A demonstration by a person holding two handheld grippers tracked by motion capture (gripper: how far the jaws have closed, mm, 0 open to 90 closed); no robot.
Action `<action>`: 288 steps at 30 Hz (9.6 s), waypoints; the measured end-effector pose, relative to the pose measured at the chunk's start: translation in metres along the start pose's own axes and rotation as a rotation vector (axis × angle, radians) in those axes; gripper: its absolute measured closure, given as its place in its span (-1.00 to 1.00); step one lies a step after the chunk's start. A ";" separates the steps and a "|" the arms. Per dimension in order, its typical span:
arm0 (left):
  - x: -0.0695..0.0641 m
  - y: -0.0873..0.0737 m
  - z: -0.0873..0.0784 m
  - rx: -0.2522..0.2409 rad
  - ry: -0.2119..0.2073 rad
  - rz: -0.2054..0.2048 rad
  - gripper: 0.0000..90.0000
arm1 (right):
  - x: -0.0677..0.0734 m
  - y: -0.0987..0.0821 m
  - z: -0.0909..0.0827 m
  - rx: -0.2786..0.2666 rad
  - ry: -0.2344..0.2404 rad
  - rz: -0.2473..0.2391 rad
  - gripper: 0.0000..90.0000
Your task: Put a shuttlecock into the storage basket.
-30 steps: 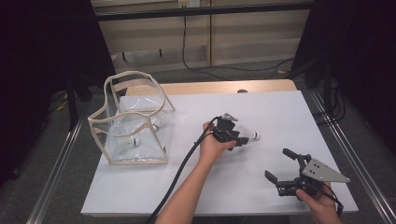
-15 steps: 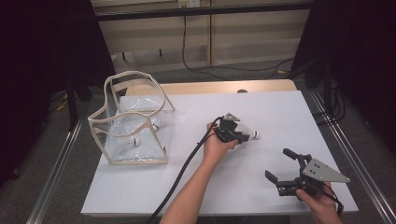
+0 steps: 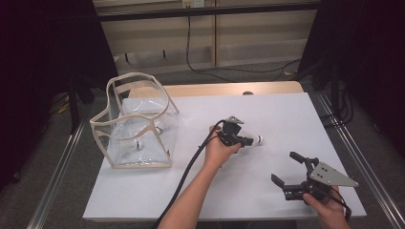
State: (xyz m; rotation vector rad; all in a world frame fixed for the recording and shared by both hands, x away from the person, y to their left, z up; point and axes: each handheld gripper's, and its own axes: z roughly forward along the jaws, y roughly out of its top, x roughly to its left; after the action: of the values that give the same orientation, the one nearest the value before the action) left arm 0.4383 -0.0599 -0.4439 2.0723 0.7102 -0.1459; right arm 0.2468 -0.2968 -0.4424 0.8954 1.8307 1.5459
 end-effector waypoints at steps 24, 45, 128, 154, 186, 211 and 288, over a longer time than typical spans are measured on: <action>-0.003 -0.002 -0.046 0.080 0.001 -0.006 1.00 | 0.000 0.000 0.000 -0.001 -0.004 0.001 -0.97; 0.000 -0.003 -0.078 0.125 0.005 -0.031 1.00 | 0.001 0.000 0.001 0.001 -0.002 -0.002 -0.97; -0.004 0.044 -0.177 0.270 0.072 -0.071 1.00 | 0.001 0.000 0.002 0.002 -0.001 0.000 -0.98; -0.004 0.063 -0.202 0.268 0.076 -0.082 1.00 | 0.001 0.000 0.001 0.004 -0.002 0.001 -0.98; -0.006 0.083 -0.227 0.273 0.104 -0.082 1.00 | 0.001 0.000 0.002 0.002 0.000 -0.001 -0.98; -0.009 0.091 -0.237 0.271 0.116 -0.084 1.00 | 0.001 0.000 0.002 0.001 -0.004 0.003 -0.98; 0.004 0.117 -0.307 0.241 0.241 -0.144 1.00 | 0.000 0.000 0.002 -0.002 -0.006 0.011 -0.98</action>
State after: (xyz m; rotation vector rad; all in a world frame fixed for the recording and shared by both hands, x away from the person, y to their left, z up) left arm 0.4547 0.1390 -0.1825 2.2923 1.0323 -0.0648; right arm 0.2482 -0.2958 -0.4424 0.9100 1.8229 1.5493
